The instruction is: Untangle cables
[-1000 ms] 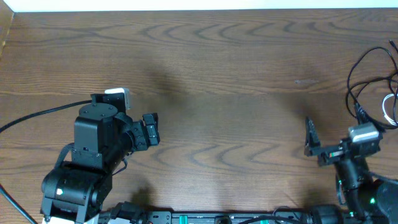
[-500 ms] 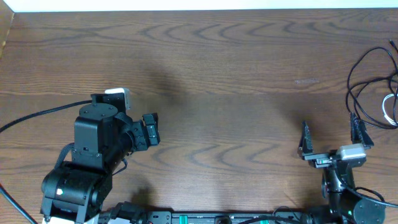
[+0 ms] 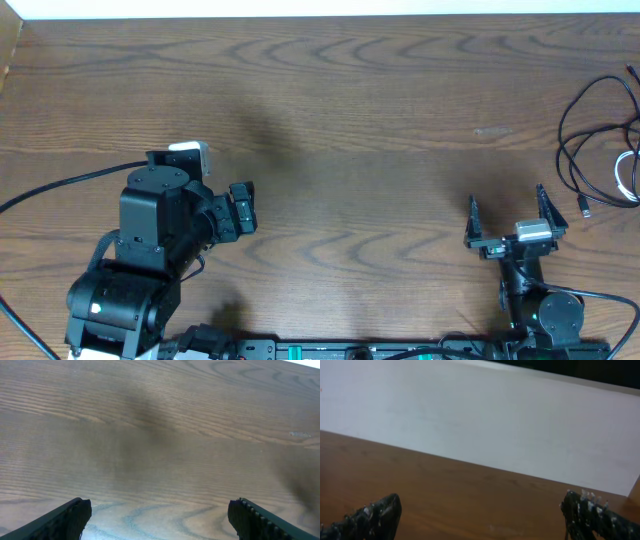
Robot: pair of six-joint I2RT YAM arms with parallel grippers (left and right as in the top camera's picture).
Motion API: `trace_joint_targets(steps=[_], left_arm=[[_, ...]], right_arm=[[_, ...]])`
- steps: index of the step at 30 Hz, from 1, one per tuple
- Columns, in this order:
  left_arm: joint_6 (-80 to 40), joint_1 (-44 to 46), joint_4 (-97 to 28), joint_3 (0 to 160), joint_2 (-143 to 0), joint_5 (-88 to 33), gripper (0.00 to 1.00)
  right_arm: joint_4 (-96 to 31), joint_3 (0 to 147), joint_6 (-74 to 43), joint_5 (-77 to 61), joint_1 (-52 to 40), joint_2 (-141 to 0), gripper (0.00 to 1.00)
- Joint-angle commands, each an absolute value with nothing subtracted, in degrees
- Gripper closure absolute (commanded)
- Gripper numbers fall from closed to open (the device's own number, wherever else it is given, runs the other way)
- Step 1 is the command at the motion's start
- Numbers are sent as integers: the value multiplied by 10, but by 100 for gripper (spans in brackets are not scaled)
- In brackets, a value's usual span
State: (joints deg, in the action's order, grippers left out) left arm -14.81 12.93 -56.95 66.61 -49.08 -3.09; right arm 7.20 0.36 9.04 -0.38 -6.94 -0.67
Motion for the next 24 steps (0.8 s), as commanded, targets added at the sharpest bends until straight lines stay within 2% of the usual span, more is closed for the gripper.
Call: trace_joint_targets(steps=[1,4,24], left_arm=[[-147,131,-569,664,-491,-30,7],[-147,131,-569,664,-491,-30,7],[-147,131,-569,664,-491,-30,7]], right_arm=[[30,3,104,1,-73,-3,1],[-49,3,96,0,-73,-3,1],[-44,3,93,-1,-72,-3,1]])
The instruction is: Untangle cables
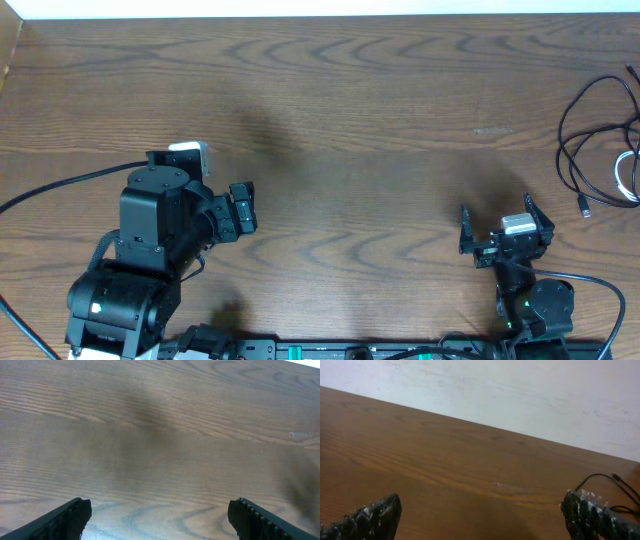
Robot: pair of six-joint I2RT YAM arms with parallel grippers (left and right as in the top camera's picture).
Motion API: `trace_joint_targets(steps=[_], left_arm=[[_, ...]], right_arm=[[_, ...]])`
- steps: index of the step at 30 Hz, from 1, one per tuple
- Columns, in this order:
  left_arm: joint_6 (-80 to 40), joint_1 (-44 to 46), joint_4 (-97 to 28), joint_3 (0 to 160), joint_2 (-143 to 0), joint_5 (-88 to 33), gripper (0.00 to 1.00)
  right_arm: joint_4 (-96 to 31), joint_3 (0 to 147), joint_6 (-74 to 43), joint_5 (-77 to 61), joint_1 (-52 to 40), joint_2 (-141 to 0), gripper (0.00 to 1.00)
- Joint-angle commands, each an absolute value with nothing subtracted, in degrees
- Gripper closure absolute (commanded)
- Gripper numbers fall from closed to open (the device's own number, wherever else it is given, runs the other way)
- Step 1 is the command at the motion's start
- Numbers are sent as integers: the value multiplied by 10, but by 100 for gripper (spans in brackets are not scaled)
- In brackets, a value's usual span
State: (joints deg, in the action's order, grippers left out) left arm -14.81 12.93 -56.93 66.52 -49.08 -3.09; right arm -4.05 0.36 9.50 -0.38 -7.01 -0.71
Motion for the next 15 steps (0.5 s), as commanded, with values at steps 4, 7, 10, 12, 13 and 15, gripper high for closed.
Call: trace_joint_targets(steps=[4,7,10,12,13,15], left_arm=[[-147,131,-569,664,-491,-30,7],[-147,131,-569,664,-491,-30,7],[-147,131,-569,664,-491,-30,7],[-147,131,-569,664,-491,-30,7],[-147,131,-569,664,-491,-30,8],[-143,131,-571,664,-491,-23,7]], right_arm=[[-44,3,93,-1,-72,-3,1],[-44,3,93,-1,-72,-3,1],[-44,3,93,-1,-72,-3,1],[-44,3,93,-1,-72,-3,1],[-44,3,93,-1,-72,-3,1],[-44,3,93,-1,-72,-3,1]])
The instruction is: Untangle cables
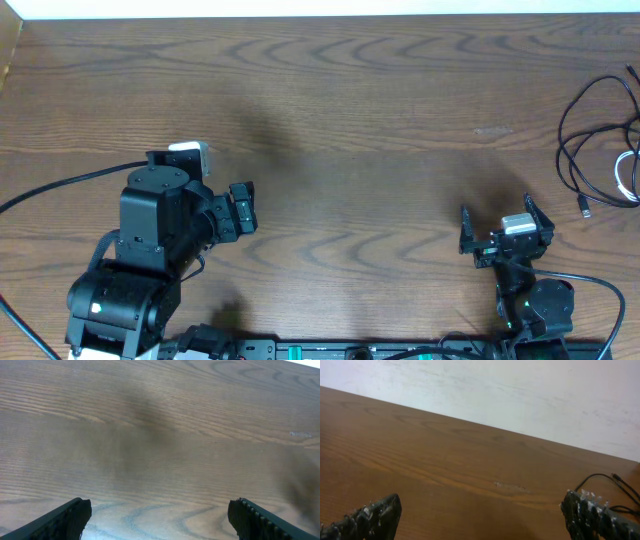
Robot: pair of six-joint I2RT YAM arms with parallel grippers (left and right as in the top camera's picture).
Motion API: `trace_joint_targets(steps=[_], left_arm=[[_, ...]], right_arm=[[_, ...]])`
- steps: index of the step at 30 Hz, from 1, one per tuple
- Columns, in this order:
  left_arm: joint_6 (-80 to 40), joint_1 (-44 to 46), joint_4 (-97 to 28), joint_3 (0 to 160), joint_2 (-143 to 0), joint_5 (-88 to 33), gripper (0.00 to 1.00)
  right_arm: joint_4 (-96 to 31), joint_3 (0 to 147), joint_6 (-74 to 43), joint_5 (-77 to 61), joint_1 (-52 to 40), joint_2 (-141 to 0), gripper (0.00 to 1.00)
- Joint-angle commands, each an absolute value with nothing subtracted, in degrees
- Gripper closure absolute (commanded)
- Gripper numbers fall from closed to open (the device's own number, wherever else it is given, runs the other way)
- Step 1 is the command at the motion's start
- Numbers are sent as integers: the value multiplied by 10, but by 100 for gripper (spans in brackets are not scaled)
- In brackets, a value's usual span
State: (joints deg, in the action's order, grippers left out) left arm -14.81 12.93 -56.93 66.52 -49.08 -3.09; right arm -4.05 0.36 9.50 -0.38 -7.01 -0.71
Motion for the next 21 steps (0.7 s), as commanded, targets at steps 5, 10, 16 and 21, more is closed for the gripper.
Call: trace_joint_targets(steps=[5,10,16,21], left_arm=[[-110,123,-570,650,-476,11,7],[-110,105,-500,558,-409,9,7],[-110,86,-404,400,-287,8,7],[-110,74,-350,294,-182,9,7]], right_arm=[[-44,3,93,-1,-72,-3,1],[-44,3,93,-1,-72,-3,1],[-44,3,93,-1,-72,-3,1],[-44,3,93,-1,-72,-3,1]])
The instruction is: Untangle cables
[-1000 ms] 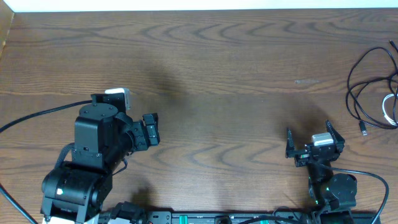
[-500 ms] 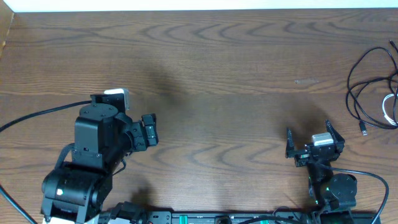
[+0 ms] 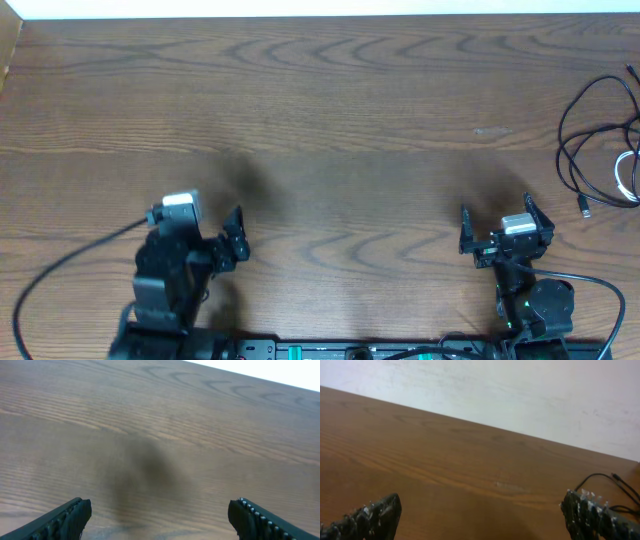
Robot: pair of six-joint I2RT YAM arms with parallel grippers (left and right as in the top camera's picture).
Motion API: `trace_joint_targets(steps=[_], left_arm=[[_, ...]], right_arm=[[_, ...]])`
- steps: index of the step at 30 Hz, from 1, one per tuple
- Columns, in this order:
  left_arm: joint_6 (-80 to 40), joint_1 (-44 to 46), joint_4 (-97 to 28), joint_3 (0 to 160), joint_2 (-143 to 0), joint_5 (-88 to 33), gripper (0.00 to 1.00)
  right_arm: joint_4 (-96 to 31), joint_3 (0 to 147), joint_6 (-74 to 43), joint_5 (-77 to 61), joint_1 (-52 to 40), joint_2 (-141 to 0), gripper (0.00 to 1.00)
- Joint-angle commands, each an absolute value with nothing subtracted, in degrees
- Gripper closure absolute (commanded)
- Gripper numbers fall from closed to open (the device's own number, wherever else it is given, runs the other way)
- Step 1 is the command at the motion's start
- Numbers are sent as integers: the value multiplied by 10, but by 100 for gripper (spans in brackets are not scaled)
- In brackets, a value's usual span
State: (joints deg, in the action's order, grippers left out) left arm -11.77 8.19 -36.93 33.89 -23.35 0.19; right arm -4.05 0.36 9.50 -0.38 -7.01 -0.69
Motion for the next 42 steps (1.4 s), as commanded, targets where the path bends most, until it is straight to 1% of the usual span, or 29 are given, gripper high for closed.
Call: trace_joint_targets(steps=[1,7,12,21,26,31,42], left_arm=[[-110,72,-340,275,-161,9,7],[-110,62,-276,190,-73,9,8],[-110,62,-195,124,-26,9,7],[-109,57,41,4,-1,9,7],[-49,57,39,2,-1,6,7],[-48,57,-38,2,-1,4,7],[-50,57,-42,2,-3,4,7]], right_arm=[[-44,3,93,-1,-72,-3,1],[-44,3,93,-1,-72,-3,1],[-44,3,93,-1,-72,-3,1],[-44,3,93,-1,-72,-3,1],[-44,3,93,-1,-72,-3,1],[-44,3,93,-1,-72,-3,1],[-44,3,93,-1,-72,-3,1]])
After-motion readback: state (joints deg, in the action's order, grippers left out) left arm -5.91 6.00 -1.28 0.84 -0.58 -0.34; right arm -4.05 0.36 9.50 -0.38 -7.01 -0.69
